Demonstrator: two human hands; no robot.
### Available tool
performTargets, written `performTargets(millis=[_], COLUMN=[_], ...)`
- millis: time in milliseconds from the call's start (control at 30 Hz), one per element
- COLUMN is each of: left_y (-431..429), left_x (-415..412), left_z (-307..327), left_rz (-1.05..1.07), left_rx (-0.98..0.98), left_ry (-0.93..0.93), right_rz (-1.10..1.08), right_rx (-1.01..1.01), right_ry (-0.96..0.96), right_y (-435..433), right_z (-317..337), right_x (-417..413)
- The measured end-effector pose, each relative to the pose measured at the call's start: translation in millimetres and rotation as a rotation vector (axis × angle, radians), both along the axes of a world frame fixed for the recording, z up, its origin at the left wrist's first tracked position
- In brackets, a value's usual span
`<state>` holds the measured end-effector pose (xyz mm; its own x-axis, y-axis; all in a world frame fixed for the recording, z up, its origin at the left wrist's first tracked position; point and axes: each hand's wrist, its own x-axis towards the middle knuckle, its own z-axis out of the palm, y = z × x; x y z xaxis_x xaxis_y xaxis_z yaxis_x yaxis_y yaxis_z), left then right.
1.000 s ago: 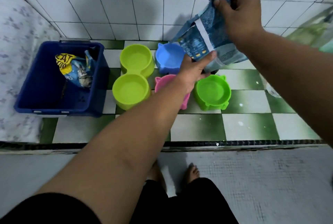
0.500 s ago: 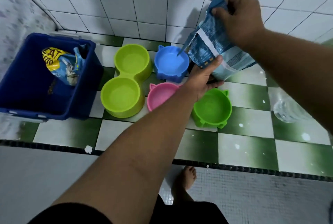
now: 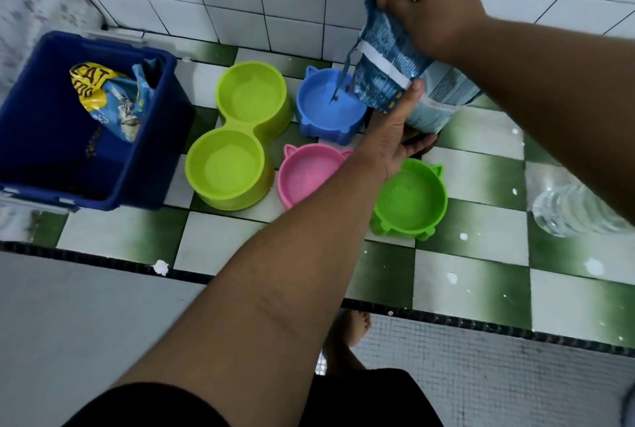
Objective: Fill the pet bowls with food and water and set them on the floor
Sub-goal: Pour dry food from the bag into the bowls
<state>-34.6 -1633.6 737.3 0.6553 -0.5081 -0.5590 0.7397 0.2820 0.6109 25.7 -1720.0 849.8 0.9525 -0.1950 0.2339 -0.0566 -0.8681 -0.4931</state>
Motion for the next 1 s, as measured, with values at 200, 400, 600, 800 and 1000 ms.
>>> performTargets(millis=[200, 400, 600, 800, 1000], left_y=[-7.6, -8.2, -13.4, -11.9, -11.0], left_x=[2.0, 2.3, 0.3, 1.8, 3.4], left_z=[-3.6, -6.2, -1.5, 2.3, -1.7], left_rz=[0.024, -0.018, 0.000, -0.002, -0.028], left_rx=[0.004, -0.035, -0.046, -0.050, -0.049], left_ry=[-0.003, -0.005, 0.024, 0.017, -0.002], right_rz=[0.036, 0.062, 0.081, 0.105, 0.103], right_rx=[-0.050, -0.090, -0.073, -0.068, -0.064], right_ry=[0.014, 0.041, 0.068, 0.088, 0.099], right_y=[2.3, 3.9, 7.5, 11.7, 11.1], right_z=[0.5, 2.0, 4.3, 3.8, 2.3], right_x=[4.6, 6.1, 6.8, 7.5, 6.4])
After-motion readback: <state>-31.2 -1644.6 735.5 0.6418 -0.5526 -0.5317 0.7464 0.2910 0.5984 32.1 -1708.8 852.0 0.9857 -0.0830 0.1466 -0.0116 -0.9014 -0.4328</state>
